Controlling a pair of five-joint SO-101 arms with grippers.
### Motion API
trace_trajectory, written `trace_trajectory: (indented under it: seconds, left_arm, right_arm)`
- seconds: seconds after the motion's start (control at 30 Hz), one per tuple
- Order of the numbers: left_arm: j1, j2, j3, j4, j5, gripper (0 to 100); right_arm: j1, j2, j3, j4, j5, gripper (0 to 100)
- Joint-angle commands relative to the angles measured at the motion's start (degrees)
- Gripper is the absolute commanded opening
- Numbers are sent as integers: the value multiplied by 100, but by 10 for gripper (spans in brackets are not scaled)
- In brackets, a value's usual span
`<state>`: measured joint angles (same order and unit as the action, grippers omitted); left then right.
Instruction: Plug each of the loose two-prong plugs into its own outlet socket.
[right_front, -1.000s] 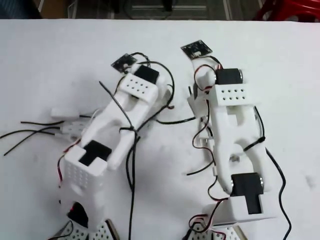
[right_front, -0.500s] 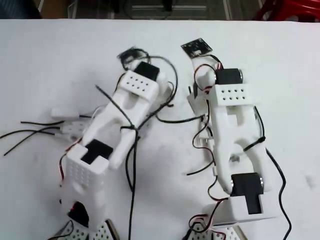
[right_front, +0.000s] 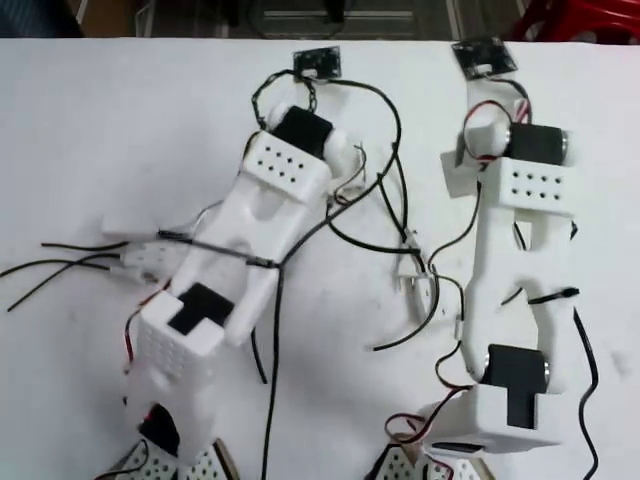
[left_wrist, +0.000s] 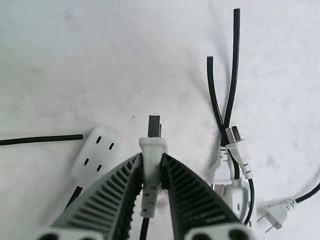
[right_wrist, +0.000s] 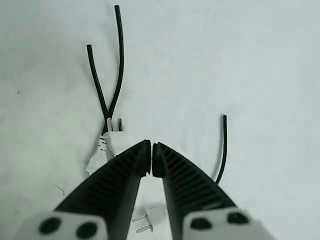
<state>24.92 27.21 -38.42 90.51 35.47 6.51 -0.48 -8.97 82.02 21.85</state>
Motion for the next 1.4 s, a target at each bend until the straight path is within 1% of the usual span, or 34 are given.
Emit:
trace_trajectory:
  seconds: [0.0,0.13,0.2,0.3,0.4,0.5,0.57,0.6,0.7,0.8,0.87,0.93,0.97,1.03,1.13,1.23,1.3,1.37]
  left_arm:
    - [22,-1147,-325,264,-97,24]
    - [40,-2070,167,220,-97,24]
    - [40,-2580,589,9,-97,24]
    - [40,-3512,1451,-527,-237,24]
    - [48,-4734,2752,-1442,-316,24]
    - [-4,-6141,4554,-2910,-299,24]
    - [-4,-7090,5925,-4202,-220,24]
    - [-4,-7556,6611,-4914,-35,24]
    - [-4,-8831,8571,-7165,888,24]
    - [-4,-9798,10127,-9240,1653,24]
    - [-4,-10114,10840,-10382,2145,24]
    - [-4,-10185,11262,-11130,2708,24]
    - [-13,-10185,11349,-11305,2980,24]
    - [-127,-10185,11420,-11305,3464,24]
    - [-567,-10185,11402,-11059,4114,24]
    - [-796,-10220,11402,-10998,4659,24]
    - [-813,-10220,11429,-10989,5002,24]
    - [-787,-10220,11446,-10980,5196,24]
  right_arm:
    - [92,-48,-149,171,9,19]
    - [-31,-48,316,277,9,19]
    - [-92,-48,563,259,9,19]
    - [-154,-57,879,57,9,19]
    - [-154,-57,1125,-136,0,19]
    - [-154,-57,1231,-224,0,19]
    - [-154,-57,1231,-224,0,19]
    - [-154,-57,1222,-224,0,19]
    - [-163,-57,1222,-215,0,19]
    - [-198,-66,1222,-215,0,19]
    - [-330,-92,1222,-207,0,19]
    - [-558,-110,1222,-207,-18,19]
    - [-690,-110,1213,-198,-35,19]
    - [-1007,-110,1187,-127,-35,19]
    - [-1402,-224,1187,-127,-35,19]
    - [-1631,-541,1187,-163,-35,19]
    - [-1763,-866,1169,-171,-26,19]
    - [-1833,-1244,985,-171,-18,19]
